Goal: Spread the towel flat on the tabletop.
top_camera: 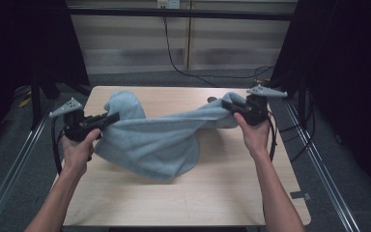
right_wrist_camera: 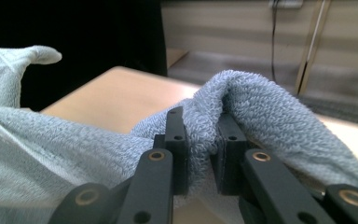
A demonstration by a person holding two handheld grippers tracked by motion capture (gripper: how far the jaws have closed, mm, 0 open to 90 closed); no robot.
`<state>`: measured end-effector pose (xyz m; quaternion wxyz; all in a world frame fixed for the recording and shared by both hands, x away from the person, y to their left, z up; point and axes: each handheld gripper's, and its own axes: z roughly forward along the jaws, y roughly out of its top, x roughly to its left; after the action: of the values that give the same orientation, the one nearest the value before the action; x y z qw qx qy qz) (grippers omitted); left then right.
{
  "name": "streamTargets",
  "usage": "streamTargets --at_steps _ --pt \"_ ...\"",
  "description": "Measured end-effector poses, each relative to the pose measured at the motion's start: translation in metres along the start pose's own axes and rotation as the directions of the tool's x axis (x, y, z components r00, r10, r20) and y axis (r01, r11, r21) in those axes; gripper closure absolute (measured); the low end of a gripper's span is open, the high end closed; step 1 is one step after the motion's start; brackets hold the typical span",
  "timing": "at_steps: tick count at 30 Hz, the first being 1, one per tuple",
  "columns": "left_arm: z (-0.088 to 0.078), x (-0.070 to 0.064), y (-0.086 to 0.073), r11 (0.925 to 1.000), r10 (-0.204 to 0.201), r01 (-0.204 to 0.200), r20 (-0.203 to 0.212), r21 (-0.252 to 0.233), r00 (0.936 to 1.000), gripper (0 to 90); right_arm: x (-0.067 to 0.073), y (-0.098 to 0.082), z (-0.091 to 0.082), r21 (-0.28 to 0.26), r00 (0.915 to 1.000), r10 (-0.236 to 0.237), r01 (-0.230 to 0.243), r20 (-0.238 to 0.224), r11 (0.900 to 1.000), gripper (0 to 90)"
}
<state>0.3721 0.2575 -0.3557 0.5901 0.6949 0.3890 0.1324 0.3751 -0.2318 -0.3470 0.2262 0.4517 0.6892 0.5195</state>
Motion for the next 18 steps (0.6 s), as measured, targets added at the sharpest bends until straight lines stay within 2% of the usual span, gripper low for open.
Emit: streamTargets --at_steps 1,2,3,4,5,6,7,8,9,10,11,12,13,15,16,17,18 --pt "0.000 0.000 0.000 1.0000 0.000 0.000 0.000 0.000 1.0000 76.7 0.000 0.010 0.003 -0.012 1.0000 0.007 -0.007 0.006 1.000 78.7" --pt "0.000 0.002 0.017 0.9997 0.017 -0.017 -0.019 -0.020 0.9997 76.7 -0.001 0.020 0.006 -0.025 1.0000 0.002 -0.002 0.007 1.000 78.8" --pt "0.000 0.002 0.017 0.9997 0.017 -0.017 -0.019 -0.020 0.9997 76.7 -0.001 0.020 0.006 -0.025 1.0000 0.002 -0.002 0.007 1.000 78.8" --pt "0.000 0.001 0.026 0.9992 0.022 -0.023 -0.031 -0.031 0.9993 76.7 0.000 0.042 0.008 -0.055 0.9999 -0.008 0.009 0.012 0.998 78.7" --pt "-0.003 0.000 0.034 0.9980 0.034 -0.036 -0.037 -0.053 0.9988 76.7 0.001 0.053 0.007 -0.074 0.9999 -0.013 0.014 0.011 0.997 78.8" --pt "-0.006 -0.001 0.041 0.9961 0.041 -0.044 -0.040 -0.077 0.9983 76.7 0.001 0.053 0.007 -0.074 0.9999 -0.013 0.014 0.011 0.997 78.8" --pt "-0.009 -0.003 0.047 0.9934 0.049 -0.052 -0.040 -0.102 0.9980 76.7 0.005 0.071 0.003 -0.125 0.9994 -0.035 0.035 0.007 0.992 78.7" --pt "-0.016 -0.008 0.052 0.9887 0.068 -0.073 -0.047 -0.131 0.9966 76.7 0.006 0.077 -0.001 -0.156 0.9994 -0.035 0.034 -0.002 0.987 78.7" --pt "-0.018 -0.011 0.050 0.9890 0.084 -0.090 -0.055 -0.117 0.9949 76.6 0.008 0.079 -0.003 -0.179 0.9993 -0.036 0.033 -0.011 0.983 78.8" --pt "-0.019 -0.013 0.044 0.9887 0.104 -0.109 -0.059 -0.103 0.9929 76.5 0.010 0.078 -0.005 -0.182 0.9991 -0.042 0.039 -0.012 0.982 78.8" --pt "-0.019 -0.013 0.044 0.9887 0.104 -0.109 -0.059 -0.103 0.9929 76.4 0.012 0.074 -0.006 -0.175 0.9986 -0.052 0.049 -0.012 0.983 78.7" --pt "-0.019 -0.015 0.035 0.9905 0.101 -0.106 -0.062 -0.088 0.9930 76.4 0.012 0.074 -0.006 -0.175 0.9986 -0.052 0.049 -0.012 0.983 78.7" --pt "-0.017 -0.014 0.010 0.9952 0.086 -0.088 -0.045 -0.043 0.9952 76.3 0.013 0.054 -0.005 -0.132 0.9975 -0.069 0.067 -0.015 0.989 78.7" --pt "-0.015 -0.011 -0.020 0.9980 0.060 -0.060 -0.031 0.018 0.9977 76.2 0.012 0.025 -0.003 -0.072 0.9974 -0.067 0.065 -0.028 0.995 78.7" --pt "-0.015 -0.011 -0.020 0.9980 0.060 -0.060 -0.031 0.018 0.9977 76.1 0.011 0.008 -0.001 -0.040 0.9975 -0.063 0.061 -0.033 0.997 78.7" --pt "-0.014 -0.012 -0.049 0.9978 0.037 -0.036 -0.009 0.056 0.9993 76.1 0.010 -0.008 -0.001 -0.010 0.9978 -0.054 0.054 -0.037 0.998 78.7" --pt "-0.014 -0.012 -0.049 0.9978 0.037 -0.036 -0.009 0.056 0.9993 75.8 0.010 -0.008 -0.001 -0.010 0.9978 -0.054 0.054 -0.037 0.998 78.7"
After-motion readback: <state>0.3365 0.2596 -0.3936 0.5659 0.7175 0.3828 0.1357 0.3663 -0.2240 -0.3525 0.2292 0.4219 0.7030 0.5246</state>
